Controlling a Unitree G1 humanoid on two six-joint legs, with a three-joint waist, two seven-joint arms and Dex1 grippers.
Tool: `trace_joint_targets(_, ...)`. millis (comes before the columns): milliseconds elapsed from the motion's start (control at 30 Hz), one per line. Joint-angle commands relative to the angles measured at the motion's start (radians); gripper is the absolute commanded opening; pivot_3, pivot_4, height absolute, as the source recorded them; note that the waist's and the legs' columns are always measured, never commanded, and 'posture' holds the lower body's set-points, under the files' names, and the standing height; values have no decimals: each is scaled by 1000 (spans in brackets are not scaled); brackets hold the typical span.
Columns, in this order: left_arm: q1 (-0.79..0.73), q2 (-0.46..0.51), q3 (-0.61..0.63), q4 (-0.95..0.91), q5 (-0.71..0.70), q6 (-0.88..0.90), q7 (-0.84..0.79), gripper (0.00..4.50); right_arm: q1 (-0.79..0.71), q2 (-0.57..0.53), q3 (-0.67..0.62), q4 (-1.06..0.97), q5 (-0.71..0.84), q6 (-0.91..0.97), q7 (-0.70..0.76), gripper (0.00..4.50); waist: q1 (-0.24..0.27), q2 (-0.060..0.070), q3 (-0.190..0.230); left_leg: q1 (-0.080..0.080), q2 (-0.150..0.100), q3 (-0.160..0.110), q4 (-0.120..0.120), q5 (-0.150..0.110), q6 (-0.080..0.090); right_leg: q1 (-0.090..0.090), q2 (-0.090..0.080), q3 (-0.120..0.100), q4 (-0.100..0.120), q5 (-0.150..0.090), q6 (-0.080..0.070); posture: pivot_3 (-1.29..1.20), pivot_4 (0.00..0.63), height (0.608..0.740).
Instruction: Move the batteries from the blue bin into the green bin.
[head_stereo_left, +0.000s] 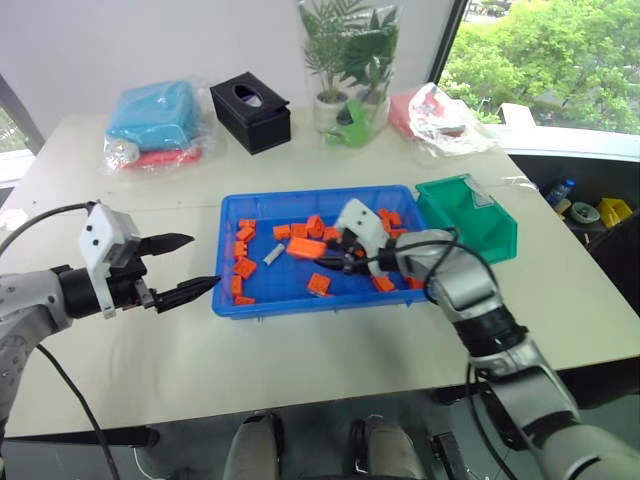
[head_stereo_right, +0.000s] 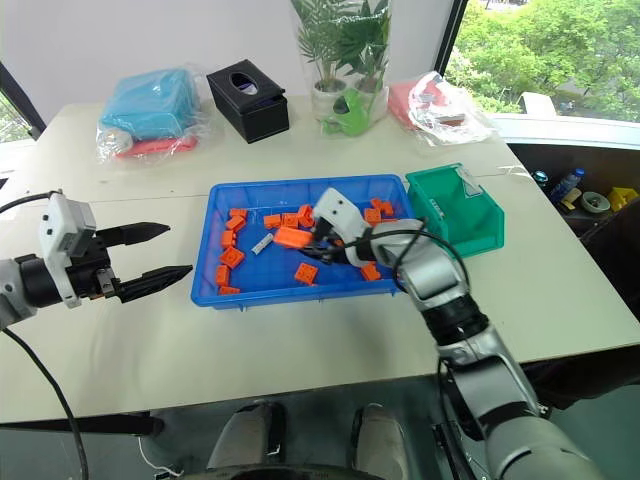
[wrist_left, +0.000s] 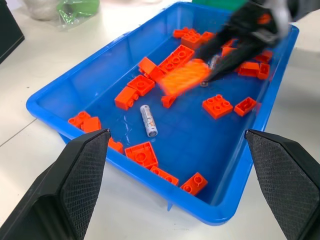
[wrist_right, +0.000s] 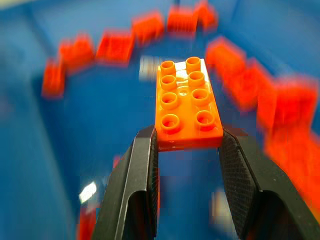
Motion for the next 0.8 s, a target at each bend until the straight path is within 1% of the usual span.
trace_joint_targets(33,-27,-5,-4,5,9,-27,1,4500,13,-20,-7,-94,44,26,34,2254,-3,0,0,1,0,0,-1,0,0,0,0,0,0,0,0,0,150,657)
trace_joint_targets(67,-36,-6,-11,11,11,-29,2,4500,15,-20,-5,-99,50,30,36,2594,-2,0,0,1,0,0,-1,0,0,0,0,0,0,0,0,0,150,657)
trace_joint_targets(167,-65,-9,-27,23,14,-29,0,4500,-3,-2,7,-74,37,1,23,4195,1,0,0,2,0,0,-1,0,0,1,0,0,0,0,0,0,150,657)
trace_joint_targets(200,-71,-9,-30,26,14,-29,-2,4500,-18,9,10,-51,27,-13,14,4453,1,0,0,2,0,0,-1,0,0,1,0,0,0,0,0,0,150,657)
trace_joint_targets(300,-81,-6,-35,34,18,-33,-9,4500,-79,60,8,28,13,-38,-17,4453,0,0,0,2,0,0,-1,0,0,1,0,0,0,0,0,0,150,657)
trace_joint_targets(400,-84,-5,-36,41,23,-40,-12,4500,-139,140,-2,79,23,-22,-65,4453,0,0,0,2,0,0,-1,1,1,1,0,0,0,0,0,0,150,657)
trace_joint_targets(500,-77,-10,-30,37,21,-41,-6,4500,-176,234,14,142,3,-19,-138,4453,0,0,0,2,0,0,-1,1,2,1,0,0,0,0,0,0,150,657)
trace_joint_targets(600,-61,-12,-19,22,17,-38,-1,4500,-183,305,20,229,-34,-24,-228,4453,2,0,0,2,0,0,-1,2,2,1,0,0,0,0,0,0,150,657)
trace_joint_targets(800,-43,-1,5,18,14,-37,-2,4500,-174,377,35,346,-93,-66,-326,4453,0,0,0,2,0,0,0,1,0,1,0,0,1,0,0,0,150,657)
